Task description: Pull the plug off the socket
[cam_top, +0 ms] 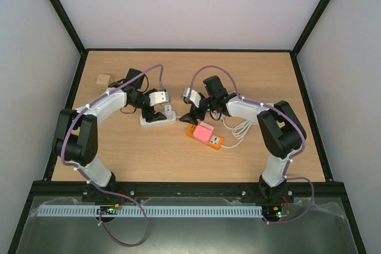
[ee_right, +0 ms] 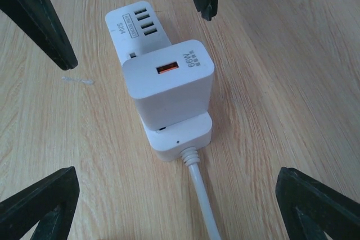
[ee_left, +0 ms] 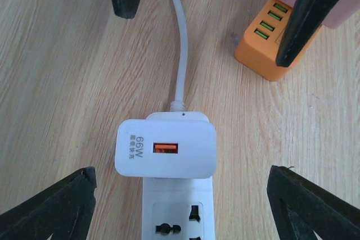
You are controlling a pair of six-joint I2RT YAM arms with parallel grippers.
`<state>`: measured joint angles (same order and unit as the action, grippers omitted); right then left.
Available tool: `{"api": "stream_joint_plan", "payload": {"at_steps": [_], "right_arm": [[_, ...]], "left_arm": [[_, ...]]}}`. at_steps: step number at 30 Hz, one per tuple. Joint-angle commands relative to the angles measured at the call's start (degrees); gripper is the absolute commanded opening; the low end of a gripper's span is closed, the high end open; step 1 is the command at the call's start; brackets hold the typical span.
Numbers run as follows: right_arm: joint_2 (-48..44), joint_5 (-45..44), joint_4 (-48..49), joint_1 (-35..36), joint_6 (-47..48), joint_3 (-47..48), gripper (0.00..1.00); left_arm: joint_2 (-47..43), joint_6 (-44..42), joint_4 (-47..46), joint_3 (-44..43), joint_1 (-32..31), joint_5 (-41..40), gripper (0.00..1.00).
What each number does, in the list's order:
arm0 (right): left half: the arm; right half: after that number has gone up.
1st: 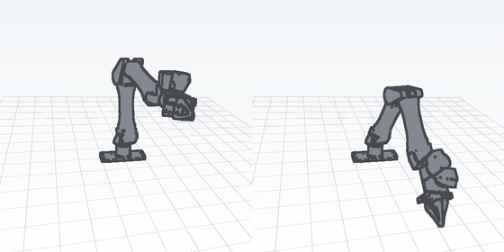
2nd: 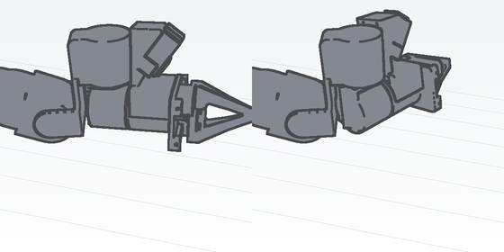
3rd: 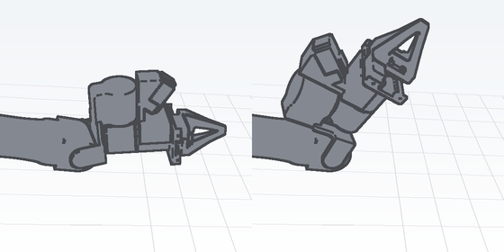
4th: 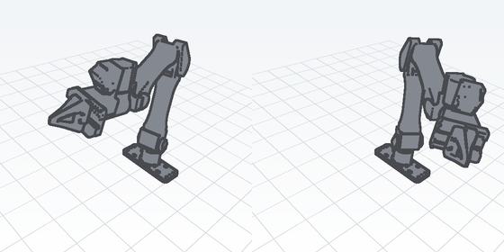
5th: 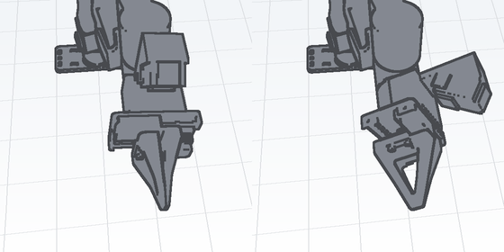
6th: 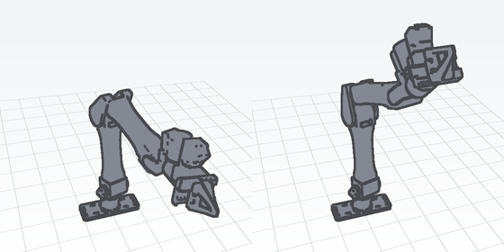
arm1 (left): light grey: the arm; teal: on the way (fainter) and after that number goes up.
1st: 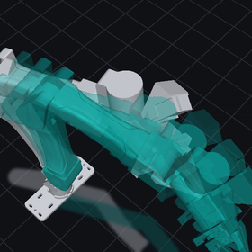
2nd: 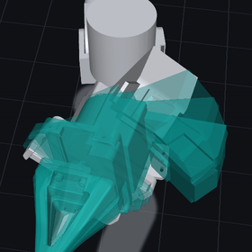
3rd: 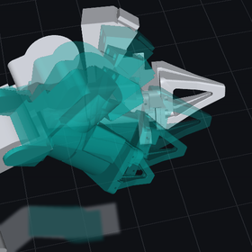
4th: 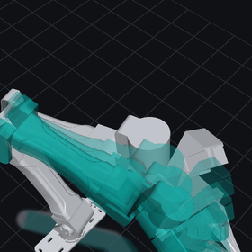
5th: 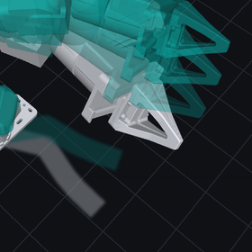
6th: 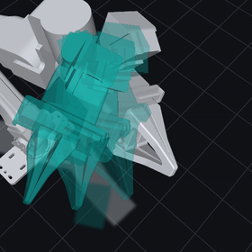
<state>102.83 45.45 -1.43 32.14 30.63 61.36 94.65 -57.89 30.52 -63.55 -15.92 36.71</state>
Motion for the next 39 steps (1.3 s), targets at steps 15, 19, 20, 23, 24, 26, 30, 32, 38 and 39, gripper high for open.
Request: {"api": "stream_joint_plan", "payload": {"at_steps": [15,19,20,23,24,26,30,32,38,39], "right_arm": [[12.32,10.23,-4.92,-1.38,11.28,12.13,0.88],[14.4,12.58,-6.1,-1.15,12.96,13.29,0.87],[14.56,12.74,-5.73,-1.05,13.04,13.19,0.86],[14.86,12.6,-4.2,-0.45,13.54,12.55,0.86],[14.98,12.61,-3.57,-0.23,13.57,12.22,0.85],[15.18,12.6,-2.09,0.24,13.38,11.58,0.84],[15.34,11.72,-0.93,1.35,13.21,11.48,0.83],[15.81,10.91,-1.43,1.82,13.42,12.17,0.82],[16.18,9.75,-2.56,2.65,14.32,12.83,0.82],[16.06,9.57,-2.41,2.73,14.22,12.74,0.82]], "left_arm": [[2.68,2.59,-7.09,3.03,-2.53,-2.24,0.76],[3.07,3.0,-7.81,3.24,-2.54,-2.48,0.7],[3.1,3.15,-8.0,3.4,-2.53,-2.37,0.68],[2.7,3.71,-9.28,4.12,-2.58,-2.34,0.64],[2.67,3.74,-9.66,4.29,-2.54,-2.3,0.64],[2.63,3.7,-9.86,4.59,-2.54,-1.98,0.63],[2.52,3.62,-10.09,5.02,-2.58,-0.55,0.66],[2.56,3.89,-10.36,5.05,-2.58,-0.31,0.64],[2.69,4.21,-11.06,5.29,-2.56,0.23,0.6],[2.73,4.07,-11.02,5.38,-2.59,0.41,0.6]]}}
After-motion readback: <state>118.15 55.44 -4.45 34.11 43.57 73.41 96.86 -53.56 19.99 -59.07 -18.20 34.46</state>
